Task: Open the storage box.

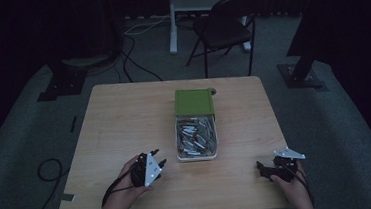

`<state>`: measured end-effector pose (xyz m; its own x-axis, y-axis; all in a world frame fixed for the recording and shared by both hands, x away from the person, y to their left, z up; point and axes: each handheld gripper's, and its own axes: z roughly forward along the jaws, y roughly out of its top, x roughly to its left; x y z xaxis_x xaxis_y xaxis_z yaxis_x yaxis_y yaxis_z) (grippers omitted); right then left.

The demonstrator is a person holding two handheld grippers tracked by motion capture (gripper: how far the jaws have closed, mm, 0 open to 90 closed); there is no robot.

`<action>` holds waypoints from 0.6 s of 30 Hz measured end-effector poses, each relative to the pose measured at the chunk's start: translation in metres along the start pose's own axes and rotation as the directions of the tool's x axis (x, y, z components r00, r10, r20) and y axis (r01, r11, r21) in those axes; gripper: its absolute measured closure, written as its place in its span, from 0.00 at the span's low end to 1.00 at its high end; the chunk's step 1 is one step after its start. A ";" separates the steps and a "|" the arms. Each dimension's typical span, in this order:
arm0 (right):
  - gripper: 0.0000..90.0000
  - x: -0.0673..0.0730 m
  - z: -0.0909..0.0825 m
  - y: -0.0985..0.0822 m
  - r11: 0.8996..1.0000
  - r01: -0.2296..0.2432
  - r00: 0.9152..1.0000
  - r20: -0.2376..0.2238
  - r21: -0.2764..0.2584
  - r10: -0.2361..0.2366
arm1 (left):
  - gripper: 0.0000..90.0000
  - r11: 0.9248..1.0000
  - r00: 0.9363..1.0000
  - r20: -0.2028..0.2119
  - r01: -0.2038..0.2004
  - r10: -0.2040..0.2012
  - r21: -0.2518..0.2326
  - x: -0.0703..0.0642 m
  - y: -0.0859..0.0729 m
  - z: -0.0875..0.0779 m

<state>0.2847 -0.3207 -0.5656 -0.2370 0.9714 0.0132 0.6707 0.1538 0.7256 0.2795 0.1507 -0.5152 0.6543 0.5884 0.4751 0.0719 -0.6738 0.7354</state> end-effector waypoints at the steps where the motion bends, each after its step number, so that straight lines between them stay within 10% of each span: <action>1: 0.12 0.000 0.000 0.000 1.000 0.000 1.000 0.000 0.000 0.000 | 0.63 0.999 0.999 -0.004 0.035 -0.035 -0.005 0.004 -0.003 -0.001; 6: 0.12 0.000 0.000 0.000 1.000 0.000 1.000 0.000 0.000 0.000 | 0.63 0.983 0.983 -0.010 0.183 -0.183 -0.019 0.020 -0.021 -0.008; 18: 0.12 0.000 0.000 0.000 1.000 0.000 1.000 0.000 0.000 0.000 | 0.54 0.917 0.916 -0.027 0.399 -0.399 -0.015 0.037 -0.049 -0.014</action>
<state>0.2847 -0.3207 -0.5656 -0.2369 0.9714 0.0133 0.6706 0.1536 0.7258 0.2896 0.2112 -0.5270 0.5507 0.8202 0.1546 0.3156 -0.3761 0.8712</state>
